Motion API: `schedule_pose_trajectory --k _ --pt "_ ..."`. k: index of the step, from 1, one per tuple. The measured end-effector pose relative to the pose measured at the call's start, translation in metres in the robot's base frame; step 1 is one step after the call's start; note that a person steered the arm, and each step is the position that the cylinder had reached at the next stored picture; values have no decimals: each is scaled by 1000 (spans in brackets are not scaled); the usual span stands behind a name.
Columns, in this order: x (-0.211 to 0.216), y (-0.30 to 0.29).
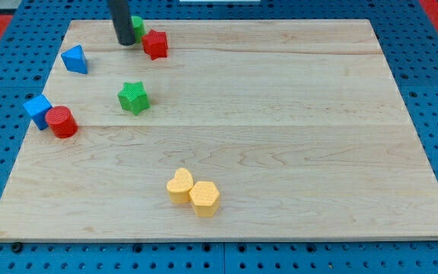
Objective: Push the green circle to the left of the board
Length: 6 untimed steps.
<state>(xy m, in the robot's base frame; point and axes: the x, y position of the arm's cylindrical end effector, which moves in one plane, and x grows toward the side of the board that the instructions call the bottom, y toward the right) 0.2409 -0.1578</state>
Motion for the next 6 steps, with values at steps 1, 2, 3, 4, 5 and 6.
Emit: schedule_pose_trajectory --k 1,2,3,4,5,6 --pt "-8 29" --pt "-19 58" --pt "-47 65" --pt "-48 52" --pt "-49 10" --pt "-49 -12"
